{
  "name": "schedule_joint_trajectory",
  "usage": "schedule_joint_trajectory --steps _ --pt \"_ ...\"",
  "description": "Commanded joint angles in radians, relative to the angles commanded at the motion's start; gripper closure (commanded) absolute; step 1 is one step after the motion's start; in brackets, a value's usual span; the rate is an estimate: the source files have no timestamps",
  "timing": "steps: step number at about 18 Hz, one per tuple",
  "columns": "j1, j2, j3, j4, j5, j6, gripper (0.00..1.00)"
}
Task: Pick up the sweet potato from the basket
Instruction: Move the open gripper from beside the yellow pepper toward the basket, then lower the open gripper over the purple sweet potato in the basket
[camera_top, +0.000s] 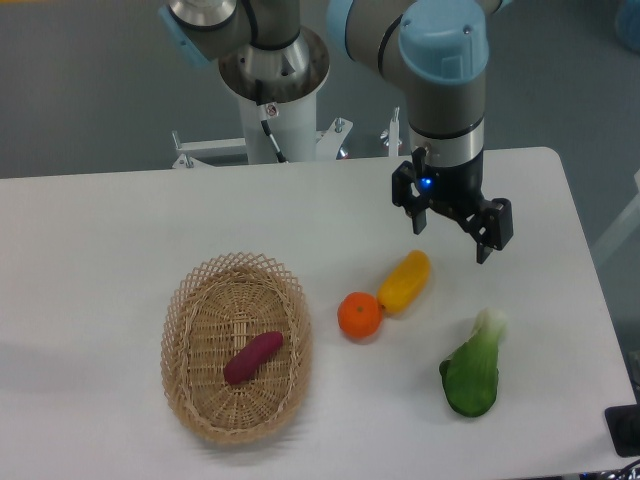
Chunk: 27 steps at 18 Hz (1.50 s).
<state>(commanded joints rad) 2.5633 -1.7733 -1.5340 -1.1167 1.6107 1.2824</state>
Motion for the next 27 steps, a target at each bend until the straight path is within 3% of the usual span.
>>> schedule_joint_trajectory --steps 6,10,14,21,27 --pt "-0.012 -0.002 -0.008 -0.003 -0.002 -0.015 0.0" --pt "-0.029 0.005 -0.07 0.012 -0.046 -0.024 0.0" --pt "-0.073 0.003 -0.083 0.014 -0.064 -0.28 0.0" --pt "-0.23 -0.064 -0.12 0.141 -0.063 -0.586 0.0" --pt "-0.319 -0.169 -0.124 0.195 -0.063 -0.604 0.0"
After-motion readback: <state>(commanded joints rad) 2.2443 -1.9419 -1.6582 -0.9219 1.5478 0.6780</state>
